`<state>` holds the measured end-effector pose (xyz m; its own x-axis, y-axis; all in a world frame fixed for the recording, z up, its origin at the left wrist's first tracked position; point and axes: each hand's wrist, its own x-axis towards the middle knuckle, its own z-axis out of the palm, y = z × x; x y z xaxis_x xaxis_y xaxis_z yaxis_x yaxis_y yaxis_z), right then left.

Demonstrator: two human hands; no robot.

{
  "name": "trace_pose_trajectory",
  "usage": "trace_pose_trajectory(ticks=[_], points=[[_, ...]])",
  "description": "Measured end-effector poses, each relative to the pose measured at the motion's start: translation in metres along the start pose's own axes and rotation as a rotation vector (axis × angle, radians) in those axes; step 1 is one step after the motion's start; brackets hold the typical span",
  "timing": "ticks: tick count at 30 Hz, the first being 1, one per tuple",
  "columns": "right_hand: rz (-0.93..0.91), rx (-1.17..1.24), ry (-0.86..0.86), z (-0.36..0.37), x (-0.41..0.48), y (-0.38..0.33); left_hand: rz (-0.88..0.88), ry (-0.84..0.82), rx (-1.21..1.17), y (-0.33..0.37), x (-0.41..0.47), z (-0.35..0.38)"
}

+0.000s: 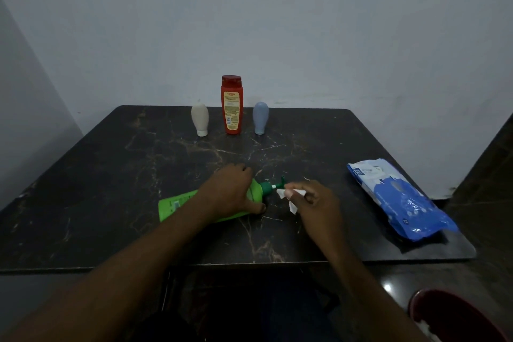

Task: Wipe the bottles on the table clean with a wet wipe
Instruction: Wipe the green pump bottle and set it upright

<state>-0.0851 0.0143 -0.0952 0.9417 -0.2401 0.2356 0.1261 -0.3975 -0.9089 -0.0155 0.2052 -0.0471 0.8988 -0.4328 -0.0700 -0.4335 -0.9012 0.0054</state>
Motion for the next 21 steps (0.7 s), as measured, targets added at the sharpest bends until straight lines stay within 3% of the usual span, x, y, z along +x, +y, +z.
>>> trace_pose_trajectory(ticks=[4, 10, 16, 21], points=[[-0.095, -0.005, 0.087, 0.008, 0.005, 0.0, 0.036, 0.014, 0.102, -0.003, 0.002, -0.001], [-0.297, -0.244, 0.045, 0.016, 0.012, 0.001, -0.071, -0.01, 0.111, -0.013, -0.011, 0.014], [-0.415, -0.696, -0.197, 0.03, 0.019, -0.007, -0.029, 0.033, 0.149, -0.014, -0.011, 0.017], [-0.372, -0.853, -0.319, 0.03, 0.041, -0.042, 0.045, 0.211, 0.22, -0.011, -0.016, 0.021]])
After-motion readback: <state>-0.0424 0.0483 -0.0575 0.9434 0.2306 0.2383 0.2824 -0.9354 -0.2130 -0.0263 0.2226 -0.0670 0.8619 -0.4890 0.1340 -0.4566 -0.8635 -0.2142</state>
